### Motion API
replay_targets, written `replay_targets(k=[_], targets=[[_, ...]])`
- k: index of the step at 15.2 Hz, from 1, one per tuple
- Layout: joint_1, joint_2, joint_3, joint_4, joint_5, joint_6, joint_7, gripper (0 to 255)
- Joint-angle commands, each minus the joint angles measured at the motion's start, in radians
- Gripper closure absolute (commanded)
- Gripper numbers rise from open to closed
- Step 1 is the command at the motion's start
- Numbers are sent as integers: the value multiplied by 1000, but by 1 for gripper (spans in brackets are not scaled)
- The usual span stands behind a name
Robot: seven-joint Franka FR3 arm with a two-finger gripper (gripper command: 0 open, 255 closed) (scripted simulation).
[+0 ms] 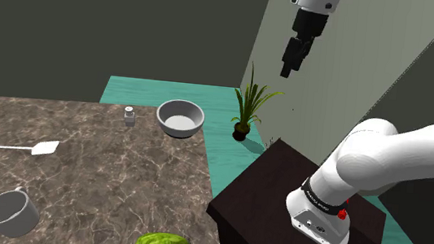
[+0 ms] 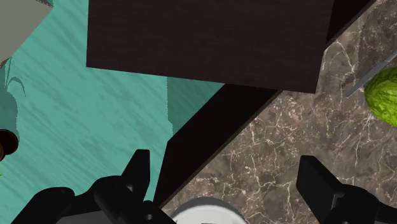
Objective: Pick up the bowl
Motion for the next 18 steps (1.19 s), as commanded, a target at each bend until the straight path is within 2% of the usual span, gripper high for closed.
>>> replay_targets(k=[1,9,18], targets=[[0,0,0,0,0,0,0,0],[3,234,-16,-41,2,278,-15,0],[9,565,-33,27,22,545,-41,0]])
